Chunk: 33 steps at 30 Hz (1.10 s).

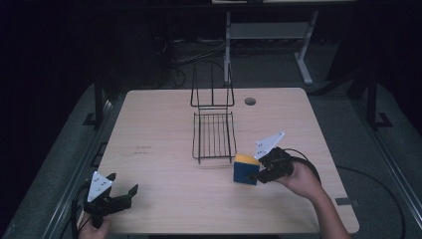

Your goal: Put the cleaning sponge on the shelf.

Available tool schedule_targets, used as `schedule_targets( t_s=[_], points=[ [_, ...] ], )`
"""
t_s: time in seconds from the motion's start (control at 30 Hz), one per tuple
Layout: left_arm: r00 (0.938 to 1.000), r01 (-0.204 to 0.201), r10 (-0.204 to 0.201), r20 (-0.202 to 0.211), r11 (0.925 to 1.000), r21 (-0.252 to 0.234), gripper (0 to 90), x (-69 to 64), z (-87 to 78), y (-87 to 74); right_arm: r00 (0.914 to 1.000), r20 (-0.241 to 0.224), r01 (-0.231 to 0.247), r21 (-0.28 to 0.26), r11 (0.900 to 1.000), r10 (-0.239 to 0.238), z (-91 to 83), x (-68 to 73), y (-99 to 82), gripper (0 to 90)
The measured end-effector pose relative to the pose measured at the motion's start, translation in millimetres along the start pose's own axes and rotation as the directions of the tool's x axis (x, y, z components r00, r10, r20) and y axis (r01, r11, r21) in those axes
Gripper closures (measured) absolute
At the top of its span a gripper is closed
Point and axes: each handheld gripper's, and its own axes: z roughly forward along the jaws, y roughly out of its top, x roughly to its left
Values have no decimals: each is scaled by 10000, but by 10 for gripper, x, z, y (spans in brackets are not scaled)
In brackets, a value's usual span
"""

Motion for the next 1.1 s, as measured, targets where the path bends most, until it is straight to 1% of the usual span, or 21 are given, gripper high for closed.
schedule_targets(
  t_s=[0.07, 0.13, 0.2, 0.23, 0.37, 0.53, 0.6, 0.67, 0.73, 0.9, 1.0, 1.03, 1.1],
  points=[
    [10000, -1, 1, 3, 10000, 12, 141, -1, 1, 0, 10000, -67, -31, -183, 9998, 30, 8, -16, 21, 564],
    [10000, -12, 12, 10, 10000, 0, 141, -3, 1, 0, 9999, -121, -94, -223, 9997, 91, 21, -38, 30, 564],
    [10000, -4, 4, 3, 10000, -7, 141, -2, -1, 1, 9999, -124, 14, -146, 9999, -16, 45, -58, 47, 564],
    [10000, 10, -10, 0, 10000, -23, 141, -2, -2, 2, 9999, -138, -41, -105, 9999, 40, 53, -57, 59, 564],
    [10000, 5, -5, -1, 10000, -25, 141, -2, -4, 2, 9997, -191, 153, 40, 9999, -152, 100, -60, 122, 564],
    [10000, 1, -1, -11, 10000, -59, 141, 0, -4, 0, 9990, -252, 375, 49, 9993, -373, 133, -56, 187, 563],
    [10000, -13, 13, -11, 10000, -32, 141, 2, -3, 0, 9988, -347, 337, -42, 9994, -338, 138, -61, 205, 562],
    [10000, -41, 41, -10, 10000, -8, 141, 2, -5, 1, 9987, -361, 369, 87, 9993, -366, 159, -64, 221, 562],
    [10000, -37, 37, -41, 10000, -84, 141, 1, -6, 1, 9982, -412, 452, 129, 9989, -446, 178, -61, 243, 562],
    [10000, -59, 59, -44, 10000, -63, 141, 3, -11, 3, 9976, -423, 542, 36, 9985, -540, 166, -59, 310, 562],
    [10000, -61, 60, -45, 10000, -70, 141, 3, -12, 4, 9974, -403, 588, -62, 9983, -590, 145, -78, 352, 562],
    [10000, -61, 61, -40, 10000, -75, 141, 4, -12, 3, 9971, -479, 590, -99, 9982, -594, 141, -88, 363, 562],
    [10000, -55, 55, -49, 10000, -57, 141, 9, -11, 1, 9970, -428, 636, -92, 9979, -639, 135, -101, 392, 562]
  ],
)
